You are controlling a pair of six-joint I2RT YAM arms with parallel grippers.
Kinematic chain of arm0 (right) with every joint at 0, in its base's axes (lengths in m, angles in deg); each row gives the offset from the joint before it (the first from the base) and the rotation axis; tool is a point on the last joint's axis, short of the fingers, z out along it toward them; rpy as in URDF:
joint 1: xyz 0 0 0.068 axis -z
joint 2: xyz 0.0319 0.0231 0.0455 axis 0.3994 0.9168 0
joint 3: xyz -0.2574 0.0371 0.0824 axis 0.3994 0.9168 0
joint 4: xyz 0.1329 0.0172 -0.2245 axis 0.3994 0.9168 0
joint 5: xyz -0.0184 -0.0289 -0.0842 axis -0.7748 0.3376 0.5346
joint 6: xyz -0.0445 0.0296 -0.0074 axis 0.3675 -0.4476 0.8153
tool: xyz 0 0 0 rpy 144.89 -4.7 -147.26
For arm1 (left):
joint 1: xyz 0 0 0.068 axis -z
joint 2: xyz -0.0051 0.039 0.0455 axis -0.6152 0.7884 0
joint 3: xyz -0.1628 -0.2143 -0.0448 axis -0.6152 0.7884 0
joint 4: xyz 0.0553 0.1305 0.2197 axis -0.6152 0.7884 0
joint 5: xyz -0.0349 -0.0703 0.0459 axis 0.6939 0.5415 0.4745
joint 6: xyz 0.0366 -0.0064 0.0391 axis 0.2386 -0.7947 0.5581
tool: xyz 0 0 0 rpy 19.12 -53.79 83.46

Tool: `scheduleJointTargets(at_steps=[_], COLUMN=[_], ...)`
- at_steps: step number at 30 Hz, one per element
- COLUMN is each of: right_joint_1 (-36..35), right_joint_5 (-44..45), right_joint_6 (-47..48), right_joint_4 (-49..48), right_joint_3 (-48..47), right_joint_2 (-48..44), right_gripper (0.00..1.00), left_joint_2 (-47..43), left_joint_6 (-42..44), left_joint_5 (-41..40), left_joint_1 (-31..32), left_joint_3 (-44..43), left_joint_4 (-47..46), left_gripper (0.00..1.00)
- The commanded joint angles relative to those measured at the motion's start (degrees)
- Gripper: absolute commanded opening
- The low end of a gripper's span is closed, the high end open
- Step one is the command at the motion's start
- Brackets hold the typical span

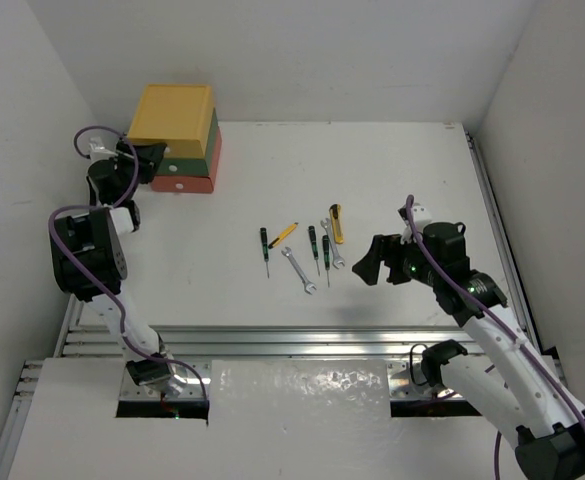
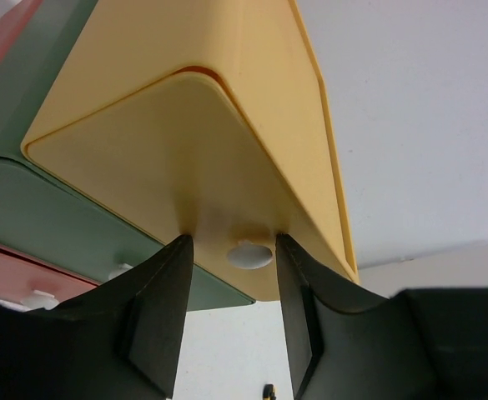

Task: Sort the tools into containers

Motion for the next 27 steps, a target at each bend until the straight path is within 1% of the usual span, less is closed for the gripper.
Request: scheduleJointTargets(at_steps=[1,3,5,9,10,13,14,15,18,20,23,27], right_joint_1=[0.1,0.1,0.1,0.1,0.1,0.1,0.1,0.1,0.1,0.1,0.1,0.1], right_joint_5=[-0.9,-1.1,-1.2,-1.2,-1.3,-1.3,-1.3,-1.3,-1.4,-1.4,-1.5,-1.5], right_joint_6=[0.7,0.7,0.7,0.7,0.8,0.8,0.8,0.8,0.8,0.7,0.8,0.8], right_joint_4=[-2.9,-2.8,-2.9,-2.8,-2.8,-2.8,-2.8,-2.8,-3.0,-3.0,-3.0,-3.0], right_joint_3=[0.3,0.3,0.4,0.3,0.5,0.6,0.6,0.5,0.5,0.6,0.6,0.7], right_joint_2=[0.1,0.1,0.2,0.1,0.1,0.0,0.0,0.0,0.0,0.1,0.2,0.1], right_gripper=[0.99,0.99,0.99,0.99,0.99,0.99,0.99,0.99,0.99,0.99,0.99,0.99], left_joint_2=[0.5,0.4,0.2,0.4,0.4,0.5,0.5,0.7,0.8,0.9,0.2,-3.8], left_joint_6=[1.3,1.2,1.1,0.6,0.6,0.6,0.8,1.1,1.3,1.1,0.7,-0.6], left_joint_5=[0.1,0.0,-0.3,-0.5,-0.6,-1.1,-1.1,-1.2,-1.3,-1.3,-1.6,-4.7], left_joint_1=[0.9,1.4,1.7,2.1,2.1,2.2,2.2,2.1,2.2,2.1,2.6,3.4], left_joint_3=[-2.2,-1.9,-1.6,-1.2,-1.3,-1.4,-1.6,-2.0,-2.1,-2.1,-0.5,4.5], left_joint_4=[-3.5,-3.5,-3.8,-4.8,-4.9,-4.7,-4.5,-3.9,-3.6,-3.5,-3.8,-6.7], left_gripper=[0.42,0.41,0.44,0.44,0.40,0.36,0.30,0.28,0.23,0.11,0.00,0.00])
